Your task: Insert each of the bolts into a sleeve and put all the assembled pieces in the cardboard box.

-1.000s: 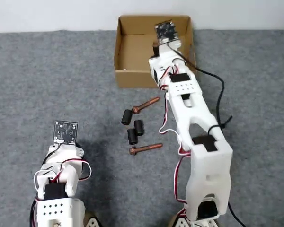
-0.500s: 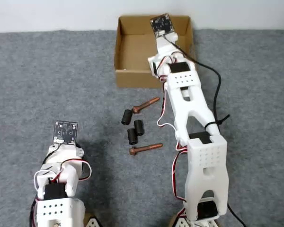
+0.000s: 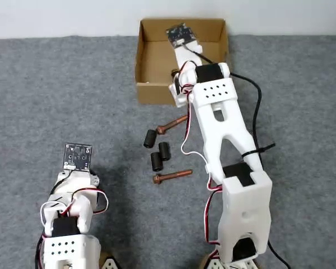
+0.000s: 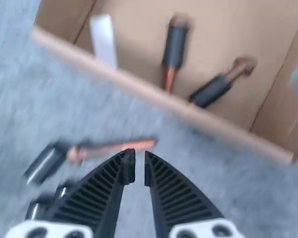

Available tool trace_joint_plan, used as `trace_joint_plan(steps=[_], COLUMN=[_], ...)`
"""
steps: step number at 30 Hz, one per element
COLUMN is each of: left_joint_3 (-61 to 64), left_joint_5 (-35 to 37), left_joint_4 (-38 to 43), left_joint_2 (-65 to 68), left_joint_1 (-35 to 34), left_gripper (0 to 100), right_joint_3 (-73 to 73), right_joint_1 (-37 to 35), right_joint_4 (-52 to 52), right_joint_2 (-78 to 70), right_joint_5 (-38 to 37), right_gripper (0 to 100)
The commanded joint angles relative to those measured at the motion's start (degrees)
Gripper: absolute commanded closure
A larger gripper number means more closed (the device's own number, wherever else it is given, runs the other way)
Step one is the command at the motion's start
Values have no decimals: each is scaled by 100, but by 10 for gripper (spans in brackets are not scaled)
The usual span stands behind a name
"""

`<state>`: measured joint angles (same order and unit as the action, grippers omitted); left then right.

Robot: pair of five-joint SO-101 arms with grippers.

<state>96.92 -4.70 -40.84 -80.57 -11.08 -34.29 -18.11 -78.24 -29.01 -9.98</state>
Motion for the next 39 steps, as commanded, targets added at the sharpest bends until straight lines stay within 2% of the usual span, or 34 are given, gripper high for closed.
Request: trace_joint_plan(steps=[1,9,13,19,25,39], left_joint_3=[-31,-31,-31,-31,-31,-31], left_joint_5=[-53,-62,-62,-62,-53,-53], left_joint_4=[105,114,114,114,114,114], left_joint_2=[-53,-53,-53,-53,-53,-53], left_joint_1=[-141,-264,-264,-264,-264,-264], left_gripper=[995,995,995,995,995,995], right_joint_3=[-334,-334,-308,-334,-343,-343], right_joint_1=[-189,-725,-1130,-1473,-1473,-1473], right_joint_4=[-593,-2018,-2149,-2123,-2044,-1464], right_joint_2=[435,418,391,-84,-549,-1270], right_joint_5=[9,1398,1996,2119,2462,2462], right_gripper=[983,980,979,962,798,829])
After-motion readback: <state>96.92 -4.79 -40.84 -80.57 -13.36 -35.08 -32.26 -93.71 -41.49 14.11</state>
